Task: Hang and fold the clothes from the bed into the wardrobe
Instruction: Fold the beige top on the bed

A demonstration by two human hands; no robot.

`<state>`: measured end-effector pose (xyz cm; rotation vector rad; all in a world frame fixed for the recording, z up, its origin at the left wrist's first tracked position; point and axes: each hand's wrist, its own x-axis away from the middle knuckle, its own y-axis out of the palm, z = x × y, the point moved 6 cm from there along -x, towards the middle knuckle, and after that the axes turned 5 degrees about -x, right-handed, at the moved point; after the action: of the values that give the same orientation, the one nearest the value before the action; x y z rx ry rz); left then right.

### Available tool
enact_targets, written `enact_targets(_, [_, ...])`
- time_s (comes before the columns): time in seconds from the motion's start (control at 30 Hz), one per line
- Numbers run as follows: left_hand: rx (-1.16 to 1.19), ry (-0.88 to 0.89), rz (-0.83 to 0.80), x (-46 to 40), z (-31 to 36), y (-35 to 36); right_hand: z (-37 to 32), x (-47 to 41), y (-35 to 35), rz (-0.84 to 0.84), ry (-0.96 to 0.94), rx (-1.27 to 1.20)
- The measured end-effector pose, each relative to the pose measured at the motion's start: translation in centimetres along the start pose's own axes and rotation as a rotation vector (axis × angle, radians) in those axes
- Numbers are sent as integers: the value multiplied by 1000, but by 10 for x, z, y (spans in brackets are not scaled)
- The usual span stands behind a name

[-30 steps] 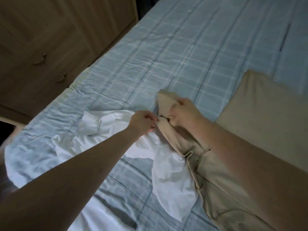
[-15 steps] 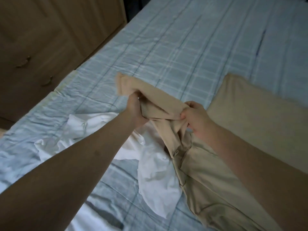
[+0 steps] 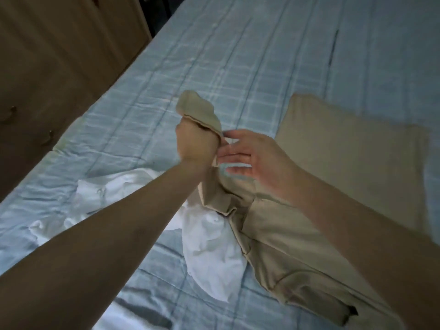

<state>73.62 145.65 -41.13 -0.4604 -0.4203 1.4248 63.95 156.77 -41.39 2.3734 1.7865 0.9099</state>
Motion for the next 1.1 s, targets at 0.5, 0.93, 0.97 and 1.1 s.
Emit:
enact_targets(0.5, [-429,1573,-803,221,32,122,61,127,-175,260,562,-188])
enact_targets(0.93, [-573,1069,-983,192,-55,164,107,236,-330,939,273,582])
enact_targets(0.97, [-638,1104,-950,188,-66,163,109,240,-336,970,229,665])
enact_targets(1.1, [-841,1245,-976,183,-99,158,109,241,-339,1012,-43,859])
